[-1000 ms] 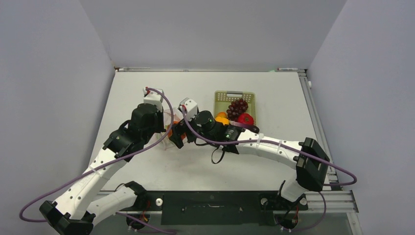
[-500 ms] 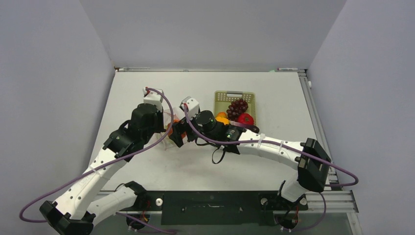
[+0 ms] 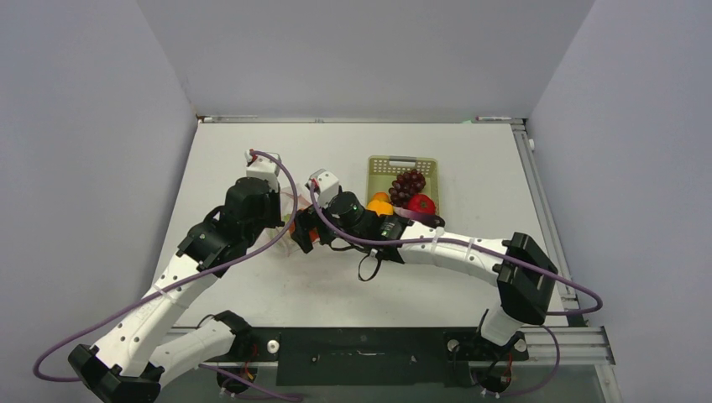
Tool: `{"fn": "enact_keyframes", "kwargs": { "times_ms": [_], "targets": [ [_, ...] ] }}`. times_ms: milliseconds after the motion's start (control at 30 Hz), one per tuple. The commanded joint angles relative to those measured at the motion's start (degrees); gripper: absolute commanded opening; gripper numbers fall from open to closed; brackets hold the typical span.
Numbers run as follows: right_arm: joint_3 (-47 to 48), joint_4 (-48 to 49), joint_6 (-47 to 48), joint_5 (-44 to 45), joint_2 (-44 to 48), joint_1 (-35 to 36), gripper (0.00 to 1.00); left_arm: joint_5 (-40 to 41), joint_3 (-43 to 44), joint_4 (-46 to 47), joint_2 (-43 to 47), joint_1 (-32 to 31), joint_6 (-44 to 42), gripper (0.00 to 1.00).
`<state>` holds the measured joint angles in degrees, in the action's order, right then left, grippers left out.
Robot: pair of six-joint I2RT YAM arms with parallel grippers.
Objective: Place the food in the zip-top bag and seal the zipper
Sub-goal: Place the fake vegetable in the zipper food storage bag.
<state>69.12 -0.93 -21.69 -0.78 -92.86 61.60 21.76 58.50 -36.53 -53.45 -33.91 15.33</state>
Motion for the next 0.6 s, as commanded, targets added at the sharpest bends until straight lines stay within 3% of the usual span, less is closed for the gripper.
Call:
{"fn": "enact_keyframes", "kwargs": {
  "times_ms": [0, 233, 567],
  "targets": [
    [2.4, 2.25, -0.22, 1.23, -0.13, 0.61, 0.9, -0.83, 0.42, 3.25, 0.55, 0.42, -0.09, 0.0],
    [1.54, 4.35, -0.04, -1.11, 0.45, 0.62, 0.9, -0.88, 0.45, 3.26, 0.61, 0.5, -0.04, 0.0],
    [4.2, 1.11, -1.58, 4.05, -1.49, 0.62, 0.9, -0.93, 0.43, 3.25, 0.72, 0.52, -0.04, 0.0]
  ]
}}
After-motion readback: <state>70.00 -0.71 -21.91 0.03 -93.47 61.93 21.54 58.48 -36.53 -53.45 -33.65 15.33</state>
